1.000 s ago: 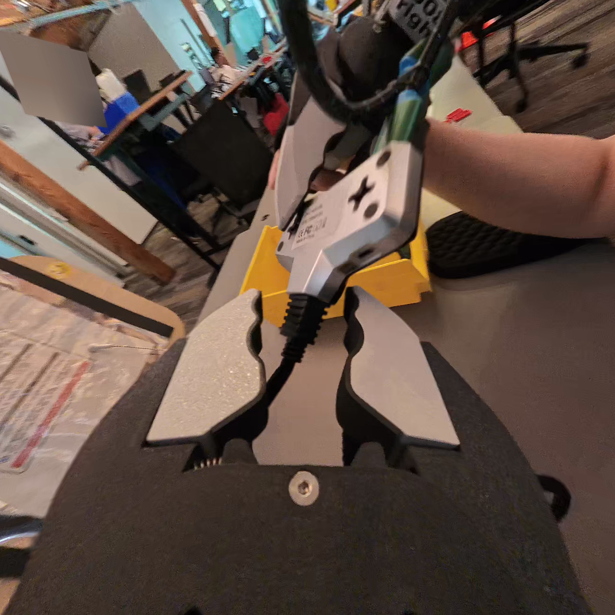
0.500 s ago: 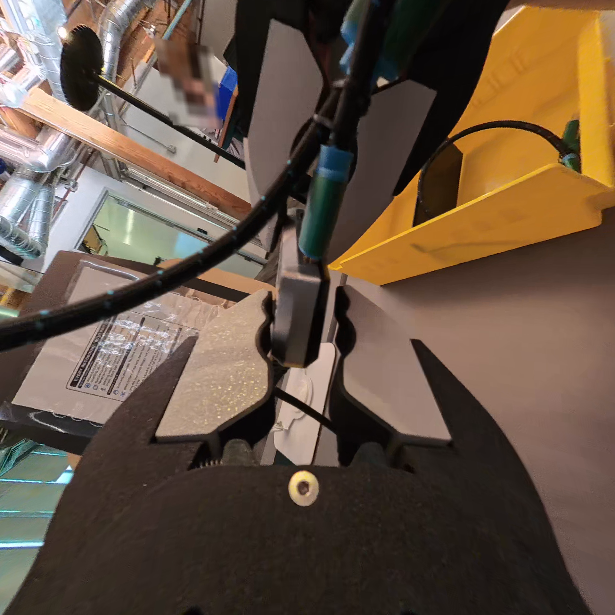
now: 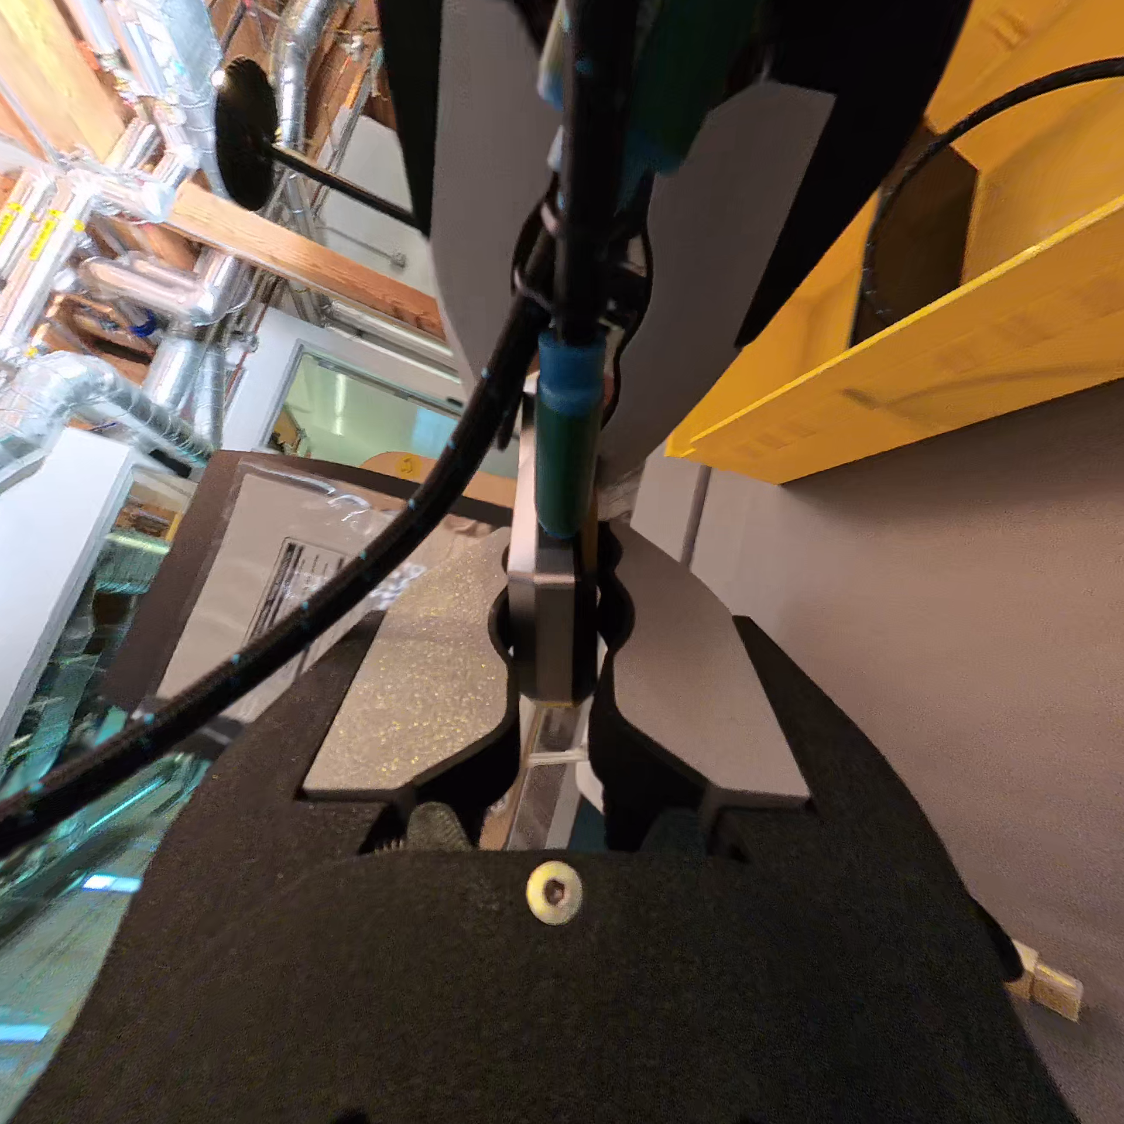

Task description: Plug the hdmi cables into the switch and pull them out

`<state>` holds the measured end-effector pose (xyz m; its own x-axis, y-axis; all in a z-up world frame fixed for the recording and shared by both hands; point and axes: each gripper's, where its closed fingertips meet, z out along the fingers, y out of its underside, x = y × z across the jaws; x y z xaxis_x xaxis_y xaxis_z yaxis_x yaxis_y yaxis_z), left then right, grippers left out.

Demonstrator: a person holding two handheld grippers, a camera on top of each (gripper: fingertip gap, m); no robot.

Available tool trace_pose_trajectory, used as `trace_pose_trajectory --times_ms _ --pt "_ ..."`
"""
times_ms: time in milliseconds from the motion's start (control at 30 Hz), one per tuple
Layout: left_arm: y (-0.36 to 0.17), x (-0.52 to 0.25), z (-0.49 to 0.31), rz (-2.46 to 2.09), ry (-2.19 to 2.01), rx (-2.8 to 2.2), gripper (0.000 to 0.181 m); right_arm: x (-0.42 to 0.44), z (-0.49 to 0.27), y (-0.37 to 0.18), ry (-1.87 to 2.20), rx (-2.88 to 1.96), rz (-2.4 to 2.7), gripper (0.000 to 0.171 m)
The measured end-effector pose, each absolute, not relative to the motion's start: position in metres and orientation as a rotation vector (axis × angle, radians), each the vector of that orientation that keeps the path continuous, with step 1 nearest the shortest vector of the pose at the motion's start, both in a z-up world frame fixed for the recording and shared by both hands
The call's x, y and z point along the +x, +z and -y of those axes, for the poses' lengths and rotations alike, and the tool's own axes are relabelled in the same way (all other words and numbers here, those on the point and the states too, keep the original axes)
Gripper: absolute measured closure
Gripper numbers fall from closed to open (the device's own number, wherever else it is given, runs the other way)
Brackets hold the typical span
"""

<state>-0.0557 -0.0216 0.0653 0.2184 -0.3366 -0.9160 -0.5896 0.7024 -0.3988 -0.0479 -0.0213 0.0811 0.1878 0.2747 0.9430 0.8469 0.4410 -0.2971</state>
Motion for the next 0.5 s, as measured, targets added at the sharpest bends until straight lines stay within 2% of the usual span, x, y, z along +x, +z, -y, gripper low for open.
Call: trace_pose_trajectory --times_ms 33,133,267,400,500 --pt "0.07 -0.061 0.015 -1.348 0.251 -0.852 0.16 -0.046 0.021 0.091 -0.527 -1.086 1.304 0.14" --pt "0.084 -0.08 -0.003 -1.238 0.351 -0.87 0.16 -0.037 0.029 0.104 -0.35 -1.184 1.212 0.133" --pt "0.101 -0.1 -0.013 -1.126 0.371 -0.887 0.16 -0.059 0.047 0.108 0.131 -1.313 1.14 0.125" --pt "0.106 -0.111 -0.021 -1.076 0.399 -0.915 0.16 -0.102 0.056 0.12 0.393 -1.249 1.026 0.133" --pt "0.103 -0.11 -0.023 -1.081 0.425 -0.918 0.16 -0.11 0.048 0.124 0.389 -1.245 0.901 0.135"
